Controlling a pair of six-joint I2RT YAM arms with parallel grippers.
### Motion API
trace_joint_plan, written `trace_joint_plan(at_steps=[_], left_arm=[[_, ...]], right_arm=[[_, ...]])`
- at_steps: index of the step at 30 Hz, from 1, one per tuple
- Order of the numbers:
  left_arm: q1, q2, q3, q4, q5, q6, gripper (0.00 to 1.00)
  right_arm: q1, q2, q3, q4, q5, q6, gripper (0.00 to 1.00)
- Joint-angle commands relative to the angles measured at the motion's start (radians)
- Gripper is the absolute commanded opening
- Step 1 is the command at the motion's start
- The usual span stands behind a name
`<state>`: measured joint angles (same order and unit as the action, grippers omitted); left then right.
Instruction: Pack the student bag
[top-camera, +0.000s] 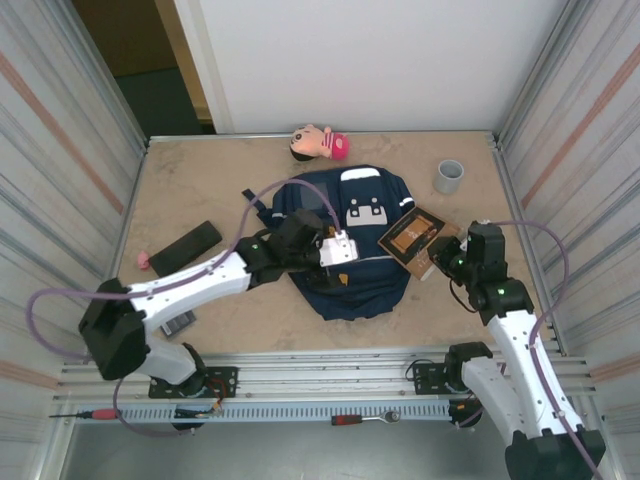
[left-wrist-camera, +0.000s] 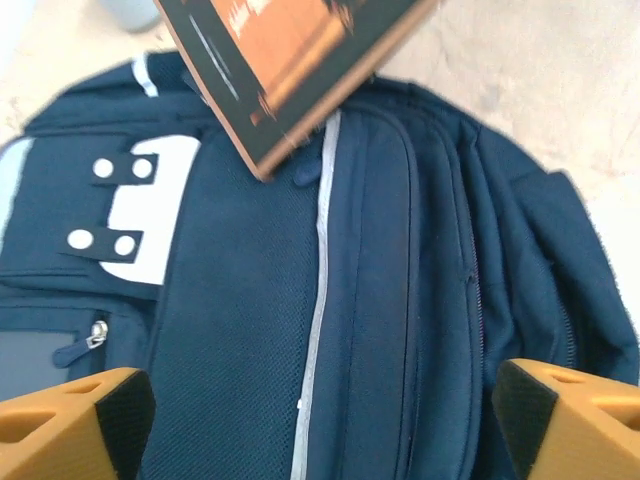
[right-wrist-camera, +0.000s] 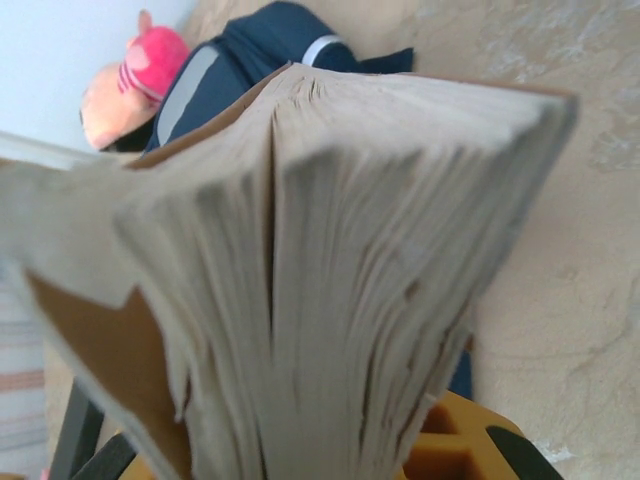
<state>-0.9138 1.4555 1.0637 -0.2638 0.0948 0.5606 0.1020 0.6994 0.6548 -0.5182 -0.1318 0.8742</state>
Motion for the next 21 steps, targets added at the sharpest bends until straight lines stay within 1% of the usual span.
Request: trace_joint_plan(at_steps=[1, 7, 11, 14, 18, 19, 21], left_arm=[[-0.003, 0.079, 0.064, 0.020, -0.026, 0.073, 0.90], [-0.003, 0.205, 0.136, 0.020, 0.022, 0.107, 0.91], [-0.004, 0.254, 0.161, 0.020, 0.022, 0.105, 0.92], [-0.005, 0.283, 0.175, 0.009, 0.078, 0.114, 0.92], [-0.007, 0.312, 0.196, -0.001, 0.196, 0.125, 0.92], [-0.008, 0.324, 0.206, -0.015, 0.204, 0.131, 0.92], [-0.007, 0.348, 0.222, -0.022, 0.165, 0.124, 0.92]], right_arm=[[-0.042, -0.050, 0.034, -0.010, 0.025, 0.032, 0.00], [-0.120, -0.088, 0.035, -0.096, -0.030, 0.005, 0.00], [-0.138, -0.101, 0.030, -0.114, -0.040, -0.001, 0.00], [-0.144, -0.106, 0.034, -0.115, -0.031, -0.005, 0.00], [-0.148, -0.104, 0.045, -0.117, -0.038, -0.010, 0.00], [-0.149, -0.103, 0.048, -0.118, -0.041, -0.012, 0.00], [-0.151, -0.102, 0.052, -0.121, -0.045, -0.015, 0.00]])
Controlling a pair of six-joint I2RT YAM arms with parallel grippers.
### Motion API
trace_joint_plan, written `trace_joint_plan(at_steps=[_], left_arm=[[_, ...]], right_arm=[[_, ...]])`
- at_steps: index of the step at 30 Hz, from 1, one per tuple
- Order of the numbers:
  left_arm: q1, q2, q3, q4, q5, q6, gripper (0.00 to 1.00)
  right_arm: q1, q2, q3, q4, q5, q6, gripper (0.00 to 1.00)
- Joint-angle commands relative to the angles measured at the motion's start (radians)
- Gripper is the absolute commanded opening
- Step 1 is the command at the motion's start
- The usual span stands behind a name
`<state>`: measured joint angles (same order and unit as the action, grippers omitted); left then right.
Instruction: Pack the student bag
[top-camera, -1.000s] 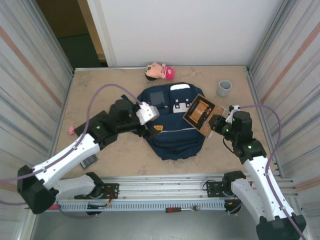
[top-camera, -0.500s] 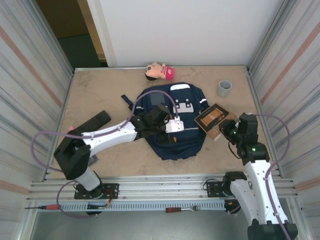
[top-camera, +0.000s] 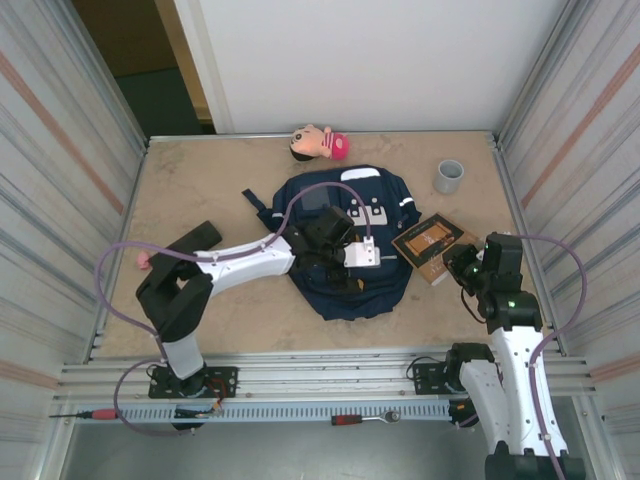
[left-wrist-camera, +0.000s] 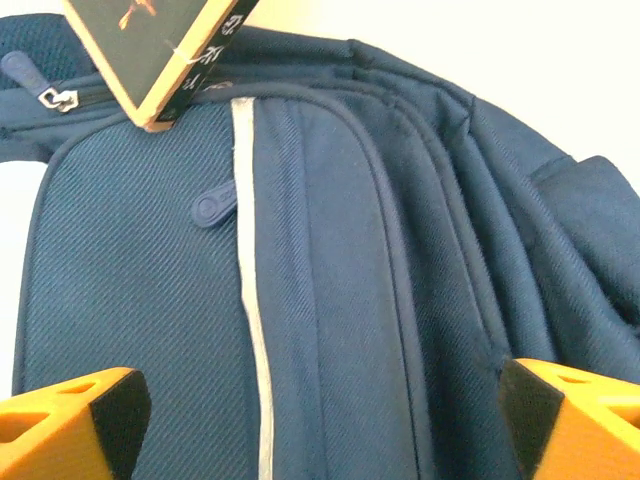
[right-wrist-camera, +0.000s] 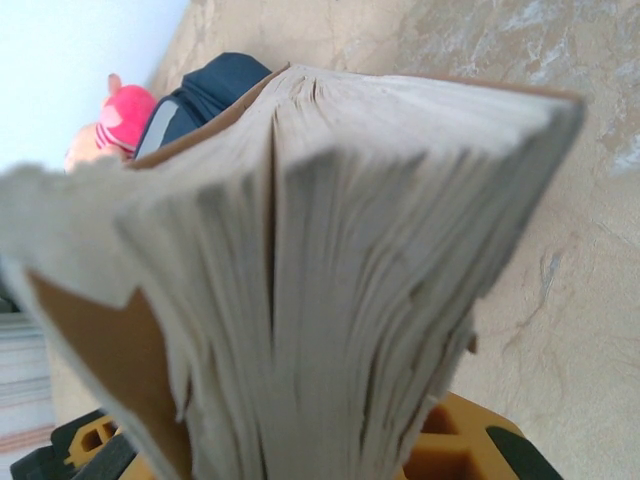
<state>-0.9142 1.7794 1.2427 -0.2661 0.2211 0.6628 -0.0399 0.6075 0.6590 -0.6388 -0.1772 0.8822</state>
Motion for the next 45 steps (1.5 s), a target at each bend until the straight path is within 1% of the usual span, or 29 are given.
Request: trace_joint_plan(at_steps=[1, 2, 4, 6, 9, 10, 11, 12, 14, 15, 16, 17, 18, 20, 22, 24, 29, 31, 33, 36, 40, 43, 45], left_arm=[[-0.006, 0.040, 0.049, -0.019, 0.004, 0.020, 0.92], [-0.006, 0.054, 0.054, -0.018, -0.034, 0.019, 0.92], [-0.006, 0.079, 0.065, -0.020, -0.094, 0.019, 0.86], [-0.006, 0.098, 0.074, -0.036, -0.113, 0.020, 0.85], [-0.005, 0.116, 0.075, -0.058, -0.115, 0.022, 0.86], [-0.005, 0.119, 0.071, -0.055, -0.128, 0.020, 0.85], [-0.005, 0.120, 0.064, -0.050, -0.145, 0.012, 0.80], [-0.005, 0.116, 0.061, -0.045, -0.156, 0.003, 0.70], [-0.003, 0.092, 0.050, -0.030, -0.170, -0.023, 0.35], [-0.006, 0.072, 0.044, -0.024, -0.174, -0.042, 0.21], [-0.005, 0.047, 0.040, -0.025, -0.178, -0.066, 0.10], [-0.005, 0.022, 0.036, -0.026, -0.179, -0.089, 0.02], [-0.004, -0.006, 0.030, -0.033, -0.171, -0.115, 0.00], [-0.005, -0.058, 0.022, -0.057, -0.151, -0.172, 0.00], [-0.008, -0.111, 0.018, -0.088, -0.137, -0.274, 0.00], [-0.013, -0.160, 0.001, -0.102, -0.126, -0.348, 0.00], [-0.023, -0.254, -0.024, -0.130, -0.150, -0.493, 0.00], [-0.022, -0.277, -0.016, -0.136, -0.188, -0.522, 0.00], [-0.010, -0.290, 0.004, -0.132, -0.206, -0.553, 0.00], [0.025, -0.293, 0.052, -0.133, -0.207, -0.603, 0.00], [0.063, -0.286, 0.096, -0.126, -0.219, -0.649, 0.00], [0.092, -0.278, 0.121, -0.122, -0.206, -0.668, 0.00], [0.107, -0.275, 0.144, -0.127, -0.180, -0.682, 0.00]], right_arm=[[-0.008, -0.010, 0.051, -0.004, -0.002, -0.022, 0.00], [-0.009, -0.010, 0.053, -0.005, -0.004, -0.023, 0.00], [-0.009, -0.014, 0.057, -0.006, -0.007, -0.022, 0.00], [-0.009, -0.015, 0.063, -0.009, -0.008, -0.025, 0.00], [-0.009, -0.022, 0.074, -0.017, -0.009, -0.028, 0.00], [-0.010, -0.023, 0.080, -0.019, -0.008, -0.032, 0.00], [-0.009, -0.027, 0.083, -0.021, -0.010, -0.034, 0.00], [-0.009, -0.029, 0.085, -0.022, -0.011, -0.035, 0.00], [-0.010, -0.029, 0.091, -0.021, -0.017, -0.034, 0.00], [-0.009, -0.029, 0.096, -0.022, -0.020, -0.034, 0.00], [-0.009, -0.031, 0.104, -0.025, -0.022, -0.035, 0.00], [-0.009, -0.031, 0.113, -0.028, -0.020, -0.035, 0.00], [-0.009, -0.031, 0.125, -0.034, -0.018, -0.036, 0.00], [-0.009, -0.032, 0.143, -0.041, -0.016, -0.043, 0.00], [-0.011, -0.023, 0.161, -0.041, -0.029, -0.051, 0.00], [-0.011, -0.001, 0.175, -0.038, -0.053, -0.056, 0.00], [-0.021, 0.072, 0.183, 0.040, -0.162, -0.055, 0.00], [-0.035, 0.096, 0.189, 0.078, -0.191, -0.054, 0.00], [-0.062, 0.121, 0.224, 0.074, -0.202, -0.060, 0.00], [-0.107, 0.130, 0.285, 0.036, -0.176, -0.064, 0.00], [-0.132, 0.084, 0.349, -0.034, -0.119, -0.051, 0.00], [-0.134, 0.038, 0.398, -0.128, -0.043, -0.056, 0.00], [-0.133, 0.018, 0.436, -0.223, 0.008, -0.067, 0.00]])
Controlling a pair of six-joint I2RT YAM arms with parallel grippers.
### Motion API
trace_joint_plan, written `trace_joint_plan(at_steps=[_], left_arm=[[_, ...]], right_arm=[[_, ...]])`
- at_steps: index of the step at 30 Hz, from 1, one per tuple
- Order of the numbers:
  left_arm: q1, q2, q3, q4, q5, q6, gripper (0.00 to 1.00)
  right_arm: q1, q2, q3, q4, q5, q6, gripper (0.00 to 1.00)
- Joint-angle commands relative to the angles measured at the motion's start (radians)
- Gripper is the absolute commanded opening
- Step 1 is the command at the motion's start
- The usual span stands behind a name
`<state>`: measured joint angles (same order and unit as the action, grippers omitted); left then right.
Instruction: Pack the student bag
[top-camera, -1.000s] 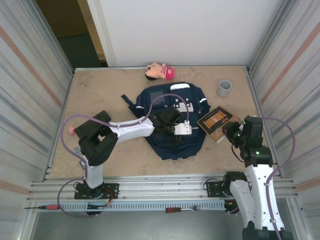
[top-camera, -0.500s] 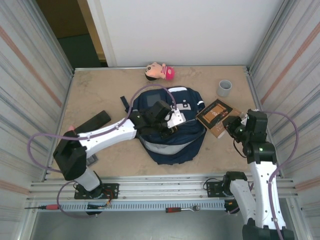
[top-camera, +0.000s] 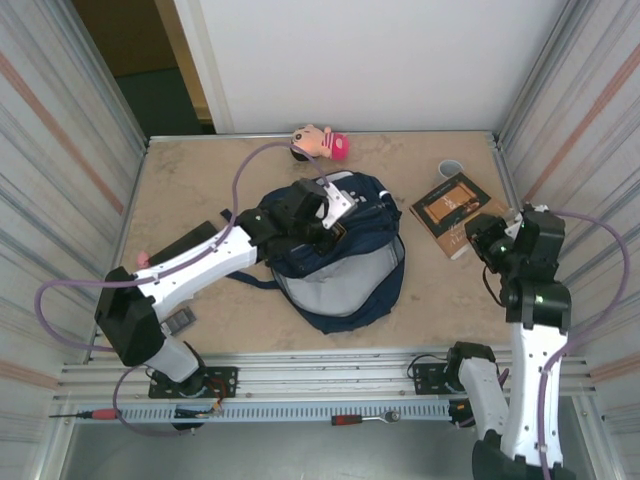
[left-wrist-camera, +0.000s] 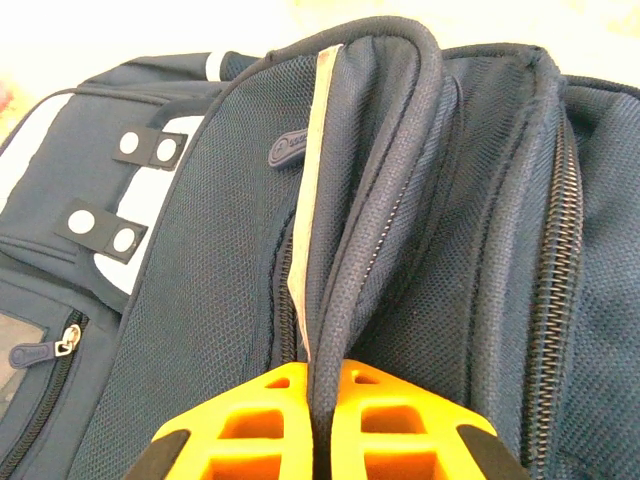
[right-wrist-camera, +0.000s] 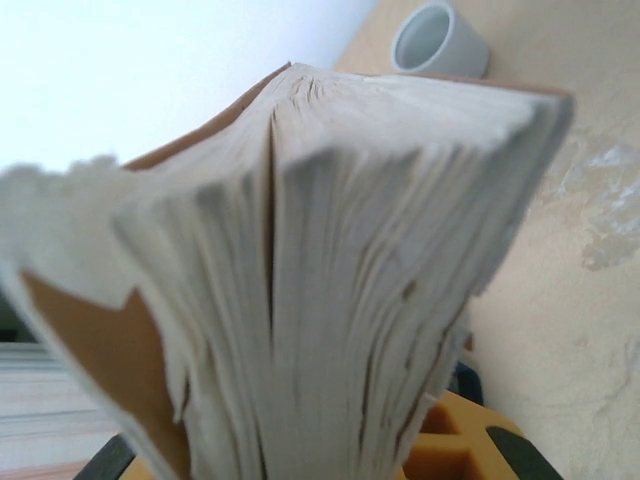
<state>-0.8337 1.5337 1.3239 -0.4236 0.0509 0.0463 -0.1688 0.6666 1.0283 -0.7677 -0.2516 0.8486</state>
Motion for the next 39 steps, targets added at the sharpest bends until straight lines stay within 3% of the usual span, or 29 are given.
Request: trace_joint_plan(at_steps=[1, 11, 15, 19, 26, 31, 36, 39], left_arm=[[0.035, -0.032, 0.071, 0.032, 0.005, -0.077, 0.00], [0.085, -0.035, 0.101, 0.073, 0.059, -0.148, 0.00], [0.090, -0.036, 0.113, 0.073, 0.065, -0.153, 0.00], [0.098, -0.040, 0.114, 0.109, 0.097, -0.179, 0.00], [0.109, -0.033, 0.114, 0.128, 0.133, -0.198, 0.00], [0.144, -0.044, 0.094, 0.182, 0.195, -0.252, 0.00], [0.162, -0.040, 0.104, 0.190, 0.243, -0.260, 0.00], [0.166, -0.038, 0.113, 0.193, 0.275, -0.260, 0.00]], right_arm=[[-0.004, -0.046, 0.080, -0.133, 0.089, -0.034, 0.00], [0.001, -0.131, -0.035, -0.249, -0.213, -0.011, 0.00], [0.029, -0.161, -0.118, -0.177, -0.315, 0.073, 0.00], [0.123, -0.175, -0.234, -0.041, -0.352, 0.187, 0.00], [0.459, -0.156, -0.449, 0.434, -0.080, 0.464, 0.00], [0.702, -0.067, -0.519, 0.729, 0.216, 0.499, 0.00], [0.776, 0.086, -0.572, 1.017, 0.321, 0.529, 0.00], [0.810, 0.177, -0.553, 1.104, 0.396, 0.509, 0.00]])
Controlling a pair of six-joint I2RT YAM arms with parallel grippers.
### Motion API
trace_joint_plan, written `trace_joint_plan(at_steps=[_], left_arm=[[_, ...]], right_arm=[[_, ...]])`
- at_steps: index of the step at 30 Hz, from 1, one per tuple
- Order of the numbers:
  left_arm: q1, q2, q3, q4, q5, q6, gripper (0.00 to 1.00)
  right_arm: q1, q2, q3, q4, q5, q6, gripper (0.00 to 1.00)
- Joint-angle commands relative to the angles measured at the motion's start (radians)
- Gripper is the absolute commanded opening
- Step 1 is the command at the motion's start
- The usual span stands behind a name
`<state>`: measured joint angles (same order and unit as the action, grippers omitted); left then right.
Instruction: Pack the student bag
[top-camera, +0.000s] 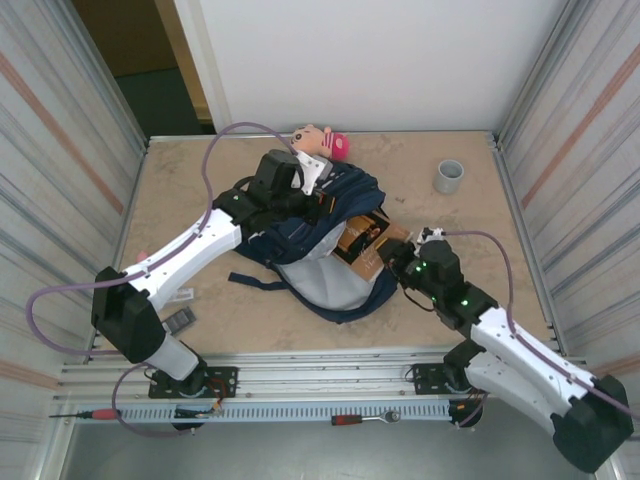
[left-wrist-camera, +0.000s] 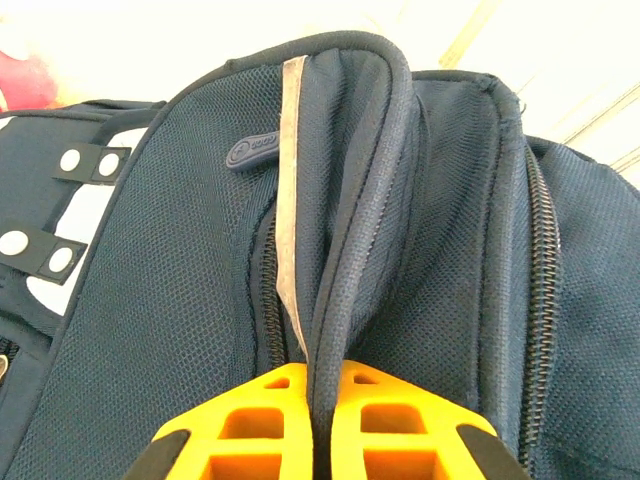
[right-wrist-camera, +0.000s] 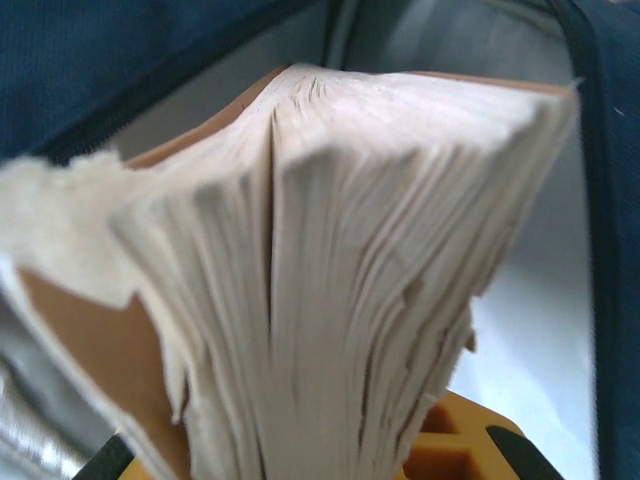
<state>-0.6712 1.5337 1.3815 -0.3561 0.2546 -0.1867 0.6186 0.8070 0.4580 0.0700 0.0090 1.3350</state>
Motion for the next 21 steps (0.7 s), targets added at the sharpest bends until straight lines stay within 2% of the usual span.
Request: trace_joint_plan(at_steps=[1, 6, 10, 17, 21], left_arm=[[0.005, -0.038, 0.057, 0.124, 0.078, -0.027, 0.00], [0.012, -0.040, 0.059, 0.136, 0.116, -0.034, 0.00], [0.018, -0.050, 0.036, 0.201, 0.175, -0.053, 0.00], [0.022, -0.050, 0.010, 0.292, 0.278, -0.085, 0.00], [0.024, -0.050, 0.019, 0.291, 0.288, -0.065, 0.00]], right_arm=[[0.028, 0.066, 0.028, 0.280, 0.151, 0.018, 0.00], [0.035, 0.230, 0.062, 0.382, 0.191, 0.059, 0.00], [0.085, 0.363, 0.119, 0.409, 0.313, 0.087, 0.00], [0.091, 0.619, 0.200, 0.552, 0.334, 0.132, 0.00], [0.096, 0.726, 0.262, 0.515, 0.346, 0.158, 0.00]])
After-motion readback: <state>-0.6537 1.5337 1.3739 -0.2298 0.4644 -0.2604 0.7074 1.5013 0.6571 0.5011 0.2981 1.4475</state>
